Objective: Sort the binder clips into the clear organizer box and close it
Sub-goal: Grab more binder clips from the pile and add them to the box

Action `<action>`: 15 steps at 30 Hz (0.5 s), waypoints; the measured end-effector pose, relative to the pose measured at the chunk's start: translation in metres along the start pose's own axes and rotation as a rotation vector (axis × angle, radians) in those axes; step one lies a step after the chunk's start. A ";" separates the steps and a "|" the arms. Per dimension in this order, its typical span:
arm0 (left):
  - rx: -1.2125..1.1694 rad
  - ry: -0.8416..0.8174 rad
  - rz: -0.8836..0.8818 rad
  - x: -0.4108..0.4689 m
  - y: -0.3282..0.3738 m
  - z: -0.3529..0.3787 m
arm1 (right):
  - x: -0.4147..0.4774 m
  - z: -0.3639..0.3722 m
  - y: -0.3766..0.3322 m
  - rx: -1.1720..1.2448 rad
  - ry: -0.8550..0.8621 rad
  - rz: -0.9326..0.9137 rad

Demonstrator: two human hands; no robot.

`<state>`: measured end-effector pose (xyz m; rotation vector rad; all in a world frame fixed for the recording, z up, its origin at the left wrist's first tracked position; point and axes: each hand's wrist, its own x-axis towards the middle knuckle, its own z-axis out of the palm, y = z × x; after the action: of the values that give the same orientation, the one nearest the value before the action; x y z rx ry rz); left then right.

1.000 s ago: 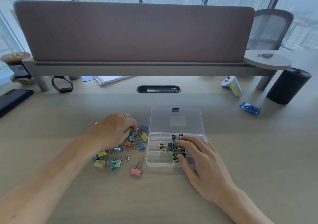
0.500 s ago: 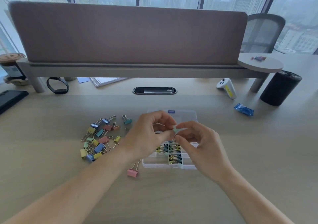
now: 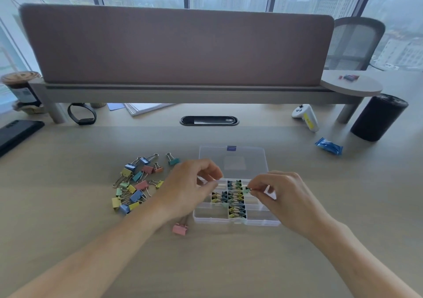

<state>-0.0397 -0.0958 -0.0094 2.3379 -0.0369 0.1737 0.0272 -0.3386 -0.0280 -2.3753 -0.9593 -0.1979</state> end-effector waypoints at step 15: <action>0.164 -0.034 0.175 0.015 0.027 0.046 | 0.001 0.002 0.009 0.021 -0.024 -0.071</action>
<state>-0.0214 -0.1471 -0.0195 2.5009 -0.2531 0.2317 0.0336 -0.3421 -0.0327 -2.3311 -1.0528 -0.1864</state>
